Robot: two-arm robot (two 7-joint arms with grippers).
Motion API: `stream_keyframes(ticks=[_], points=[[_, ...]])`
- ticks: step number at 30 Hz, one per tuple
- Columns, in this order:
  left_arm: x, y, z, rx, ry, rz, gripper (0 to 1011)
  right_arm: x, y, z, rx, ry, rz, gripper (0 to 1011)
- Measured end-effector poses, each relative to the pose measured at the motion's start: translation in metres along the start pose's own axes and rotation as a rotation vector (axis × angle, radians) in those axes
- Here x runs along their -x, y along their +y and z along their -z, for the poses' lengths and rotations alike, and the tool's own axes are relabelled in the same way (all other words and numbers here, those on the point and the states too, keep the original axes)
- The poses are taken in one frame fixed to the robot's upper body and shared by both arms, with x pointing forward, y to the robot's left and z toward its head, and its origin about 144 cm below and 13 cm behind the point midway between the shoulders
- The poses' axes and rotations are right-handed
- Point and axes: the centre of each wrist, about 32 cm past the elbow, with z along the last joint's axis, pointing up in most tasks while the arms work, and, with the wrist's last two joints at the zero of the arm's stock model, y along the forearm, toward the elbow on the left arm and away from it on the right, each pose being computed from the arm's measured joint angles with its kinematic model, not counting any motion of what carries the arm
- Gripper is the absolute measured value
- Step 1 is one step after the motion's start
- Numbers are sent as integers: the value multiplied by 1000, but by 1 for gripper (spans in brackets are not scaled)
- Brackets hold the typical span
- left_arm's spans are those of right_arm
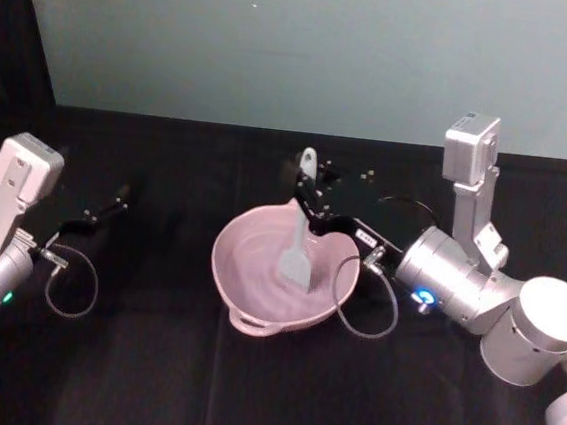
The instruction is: Use the one hand to pick up the spoon and stir the clear water in the bowl.
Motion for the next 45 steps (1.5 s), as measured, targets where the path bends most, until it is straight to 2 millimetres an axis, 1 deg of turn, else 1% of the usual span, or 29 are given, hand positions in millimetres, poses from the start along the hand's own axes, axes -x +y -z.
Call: stream_keyframes(ticks=[4,8,13,17,18,20,26,32,37,45], points=[[0,0,0,0,0,0,1011,6,7,1,-7,13,-26,123],[0,0,0,0,0,0,1011,11,20,3,-13,28,-53,123],[0,0,0,0,0,0,1011,12,35,5,-19,39,-66,123],[0,0,0,0,0,0,1011,9,48,6,-22,47,-62,123],[0,0,0,0,0,0,1011,9,48,6,-22,47,-62,123],[0,0,0,0,0,0,1011,4,54,6,-23,50,-52,123],[0,0,0,0,0,0,1011,-7,59,5,-23,54,-21,123],[0,0,0,0,0,0,1011,-19,56,3,-20,51,21,123],[0,0,0,0,0,0,1011,-27,43,1,-17,41,55,123],[0,0,0,0,0,0,1011,-25,19,-2,-12,25,67,123]])
